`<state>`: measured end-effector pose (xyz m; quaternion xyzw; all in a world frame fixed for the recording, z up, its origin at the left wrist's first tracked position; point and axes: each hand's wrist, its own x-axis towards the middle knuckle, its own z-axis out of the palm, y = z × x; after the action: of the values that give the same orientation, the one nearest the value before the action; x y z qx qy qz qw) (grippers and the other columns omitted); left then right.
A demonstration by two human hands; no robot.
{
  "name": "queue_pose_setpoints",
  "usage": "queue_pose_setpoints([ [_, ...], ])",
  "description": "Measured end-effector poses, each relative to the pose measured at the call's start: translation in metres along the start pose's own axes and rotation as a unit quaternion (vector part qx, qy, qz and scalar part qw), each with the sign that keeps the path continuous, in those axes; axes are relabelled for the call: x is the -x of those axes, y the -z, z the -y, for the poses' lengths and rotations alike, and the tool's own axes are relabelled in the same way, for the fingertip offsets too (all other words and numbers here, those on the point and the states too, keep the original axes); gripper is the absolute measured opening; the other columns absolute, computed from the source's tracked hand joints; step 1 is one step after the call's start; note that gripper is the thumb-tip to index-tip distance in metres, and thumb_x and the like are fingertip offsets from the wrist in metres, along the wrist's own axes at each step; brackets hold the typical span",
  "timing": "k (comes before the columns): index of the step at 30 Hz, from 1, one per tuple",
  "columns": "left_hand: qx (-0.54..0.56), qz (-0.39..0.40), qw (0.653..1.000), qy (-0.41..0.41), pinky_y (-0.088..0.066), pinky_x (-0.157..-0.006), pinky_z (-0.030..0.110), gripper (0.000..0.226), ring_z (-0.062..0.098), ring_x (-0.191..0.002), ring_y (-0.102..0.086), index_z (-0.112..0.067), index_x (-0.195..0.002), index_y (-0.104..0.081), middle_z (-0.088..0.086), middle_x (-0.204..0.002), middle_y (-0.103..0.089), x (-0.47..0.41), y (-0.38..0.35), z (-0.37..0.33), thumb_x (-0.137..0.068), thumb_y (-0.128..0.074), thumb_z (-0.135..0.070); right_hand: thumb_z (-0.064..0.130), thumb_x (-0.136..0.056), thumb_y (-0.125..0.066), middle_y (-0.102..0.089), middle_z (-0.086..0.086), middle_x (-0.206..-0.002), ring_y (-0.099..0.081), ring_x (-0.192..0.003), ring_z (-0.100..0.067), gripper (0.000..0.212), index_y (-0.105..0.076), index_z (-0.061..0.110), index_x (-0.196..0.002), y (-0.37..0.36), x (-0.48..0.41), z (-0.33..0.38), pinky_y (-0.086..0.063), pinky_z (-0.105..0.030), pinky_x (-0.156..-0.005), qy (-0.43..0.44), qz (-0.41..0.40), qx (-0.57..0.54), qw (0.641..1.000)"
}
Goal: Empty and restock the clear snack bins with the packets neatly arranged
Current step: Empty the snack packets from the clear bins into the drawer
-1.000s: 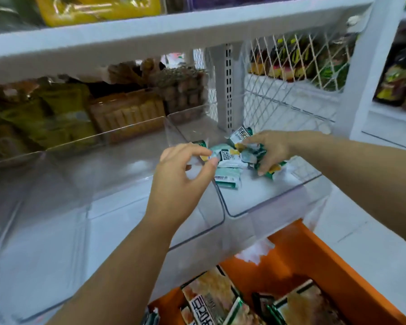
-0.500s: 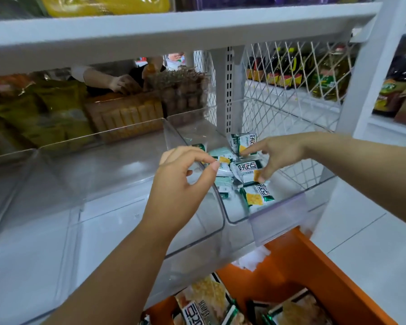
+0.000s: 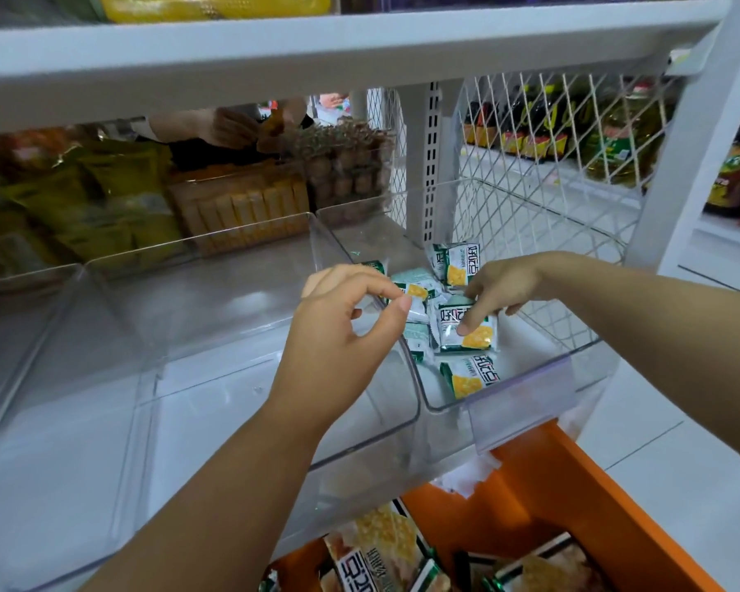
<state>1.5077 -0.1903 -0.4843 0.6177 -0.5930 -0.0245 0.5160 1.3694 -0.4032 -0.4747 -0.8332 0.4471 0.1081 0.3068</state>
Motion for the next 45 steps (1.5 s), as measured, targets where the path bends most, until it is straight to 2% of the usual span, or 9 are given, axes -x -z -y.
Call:
queue_pose_setpoints([
  [2,-0.003,0.001,1.0,-0.001,-0.049,-0.087,0.036,0.026,0.004,-0.108,-0.048,-0.035,-0.085,-0.065,-0.02,-0.096,-0.061,0.0,0.0,0.0,-0.081,-0.047,-0.053,0.026,-0.073,-0.081,-0.051,-0.002,-0.099,-0.051,-0.088,-0.016,0.044,-0.052,0.016,-0.105,0.0,0.003,-0.001,-0.051,-0.027,-0.078,0.004,0.018,-0.051,0.999],
  [7,0.0,0.003,1.0,0.004,-0.049,-0.084,0.029,0.021,0.003,-0.109,-0.048,-0.041,-0.082,-0.062,-0.023,-0.096,-0.06,0.0,0.001,-0.002,-0.08,-0.046,-0.054,0.025,-0.071,-0.083,-0.058,-0.01,-0.111,-0.055,-0.09,-0.019,0.065,-0.05,0.011,-0.125,0.006,0.024,0.002,-0.05,-0.029,-0.077,0.052,-0.055,-0.028,0.997],
  [9,-0.001,0.003,1.0,0.005,-0.049,-0.084,0.029,0.016,0.003,-0.109,-0.048,-0.04,-0.082,-0.062,-0.023,-0.096,-0.06,0.0,0.001,-0.003,-0.082,-0.05,-0.051,0.024,-0.072,-0.082,-0.063,-0.004,-0.097,-0.058,-0.081,-0.012,0.047,-0.061,0.006,-0.11,0.015,0.041,0.006,-0.049,-0.019,-0.07,0.087,-0.092,-0.053,0.991],
  [12,0.004,0.005,1.0,0.007,-0.049,-0.084,0.028,0.016,0.004,-0.109,-0.048,-0.039,-0.082,-0.063,-0.022,-0.096,-0.061,0.001,0.001,-0.003,-0.083,-0.051,-0.049,0.019,-0.071,-0.08,-0.062,-0.018,-0.083,-0.058,-0.074,-0.011,0.045,-0.062,-0.009,-0.1,0.012,0.061,0.011,-0.053,-0.018,-0.074,0.08,0.001,-0.121,0.989],
  [17,0.009,0.005,1.0,0.013,-0.049,-0.085,0.033,0.007,0.003,-0.109,-0.047,-0.038,-0.081,-0.062,-0.022,-0.096,-0.06,0.002,0.0,-0.005,-0.085,-0.057,-0.039,0.023,-0.074,-0.079,-0.052,0.011,-0.118,-0.04,-0.118,-0.008,0.056,-0.058,0.009,-0.124,-0.018,0.066,0.017,-0.052,-0.04,-0.094,0.029,0.104,-0.005,0.994],
  [20,0.005,0.0,1.0,0.008,-0.049,-0.084,0.033,0.018,0.004,-0.108,-0.048,-0.039,-0.081,-0.062,-0.021,-0.097,-0.061,0.002,0.0,-0.006,-0.08,-0.049,-0.052,0.024,-0.069,-0.083,-0.041,-0.001,-0.146,-0.033,-0.137,-0.019,0.08,-0.046,0.019,-0.14,-0.022,0.063,0.023,-0.055,-0.043,-0.09,0.018,0.154,-0.03,0.988],
  [26,0.002,-0.002,1.0,0.0,-0.048,-0.084,0.031,0.02,0.004,-0.107,-0.048,-0.039,-0.081,-0.062,-0.019,-0.096,-0.061,0.0,-0.001,-0.002,-0.079,-0.047,-0.052,0.024,-0.075,-0.078,-0.038,0.0,-0.148,-0.043,-0.125,-0.016,0.077,-0.041,0.019,-0.143,-0.022,0.063,0.032,-0.051,-0.029,-0.093,0.034,0.167,-0.002,0.985],
  [38,-0.013,0.02,0.999,0.035,-0.043,-0.095,0.031,0.006,0.005,-0.11,-0.048,-0.027,-0.088,-0.067,-0.015,-0.105,-0.059,0.006,0.004,-0.013,-0.09,-0.062,-0.024,0.027,-0.066,-0.086,-0.065,0.006,-0.074,-0.058,-0.057,-0.011,0.033,-0.067,0.016,-0.091,-0.007,0.123,0.031,-0.043,-0.017,-0.052,0.166,-0.138,-0.027,0.976],
  [45,-0.116,0.079,0.99,0.029,-0.043,-0.086,0.019,0.014,-0.005,-0.093,-0.052,-0.031,-0.103,-0.065,-0.018,-0.109,-0.054,0.059,0.061,-0.049,-0.092,-0.06,-0.024,0.032,-0.062,-0.086,-0.054,0.007,-0.1,-0.054,-0.088,-0.009,0.058,-0.056,0.024,-0.111,-0.037,0.218,0.044,-0.038,-0.006,-0.071,0.237,-0.334,-0.056,0.911],
])
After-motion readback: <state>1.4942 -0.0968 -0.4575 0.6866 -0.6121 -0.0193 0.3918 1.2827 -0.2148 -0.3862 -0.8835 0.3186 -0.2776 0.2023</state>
